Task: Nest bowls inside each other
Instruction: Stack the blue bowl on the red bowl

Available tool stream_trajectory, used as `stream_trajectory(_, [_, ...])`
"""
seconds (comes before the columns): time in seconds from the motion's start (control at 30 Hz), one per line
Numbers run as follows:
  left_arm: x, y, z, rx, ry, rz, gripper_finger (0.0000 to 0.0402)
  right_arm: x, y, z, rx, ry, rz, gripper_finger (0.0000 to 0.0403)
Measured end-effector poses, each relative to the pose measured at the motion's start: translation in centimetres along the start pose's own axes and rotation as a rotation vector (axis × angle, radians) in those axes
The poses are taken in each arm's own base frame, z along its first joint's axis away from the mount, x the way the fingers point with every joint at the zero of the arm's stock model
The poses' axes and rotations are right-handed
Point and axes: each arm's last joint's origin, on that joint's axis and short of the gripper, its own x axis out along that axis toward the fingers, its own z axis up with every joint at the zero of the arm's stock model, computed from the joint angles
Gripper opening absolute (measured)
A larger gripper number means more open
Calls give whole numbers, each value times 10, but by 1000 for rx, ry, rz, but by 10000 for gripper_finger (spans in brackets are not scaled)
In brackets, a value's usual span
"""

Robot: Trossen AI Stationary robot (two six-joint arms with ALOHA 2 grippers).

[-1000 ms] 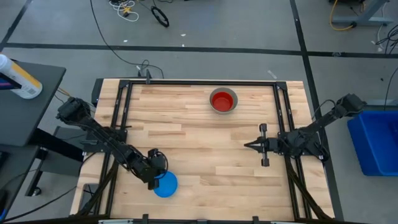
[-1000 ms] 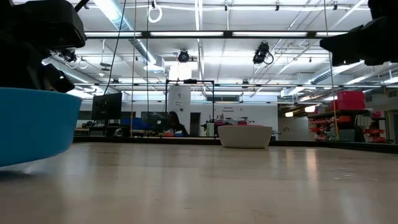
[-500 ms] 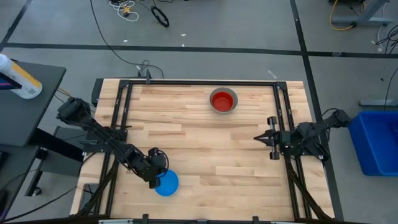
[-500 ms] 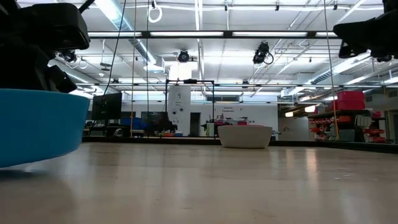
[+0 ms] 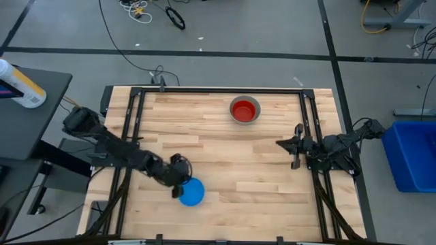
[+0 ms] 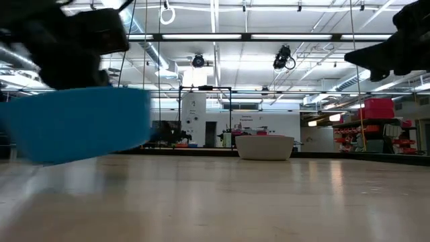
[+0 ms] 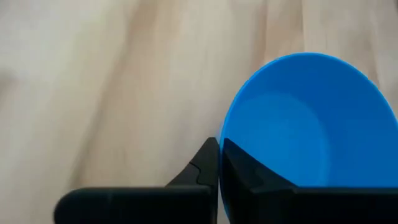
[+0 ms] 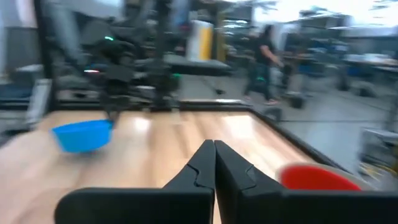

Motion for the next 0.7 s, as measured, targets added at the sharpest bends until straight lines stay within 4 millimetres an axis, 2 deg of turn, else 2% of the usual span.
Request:
stream_trajectory(0.17, [9, 28, 39, 24, -189, -7, 6, 0, -4, 0, -3, 14, -138, 7])
stream_trajectory(0.27, [11, 53, 62, 42, -302, 31, 6, 0, -5, 0, -5, 17, -169, 7])
stream_trajectory(0.43, [19, 97, 100, 60, -378, 91, 6, 0, -5, 0, -4, 17, -177, 8])
stream_trajectory(0.57, [37, 124, 136, 107, -392, 98, 6, 0, -5, 0, -4, 17, -177, 8])
stream_trajectory(0.7, [65, 152, 169, 140, -344, 82, 6, 0, -5, 0, -4, 17, -176, 9])
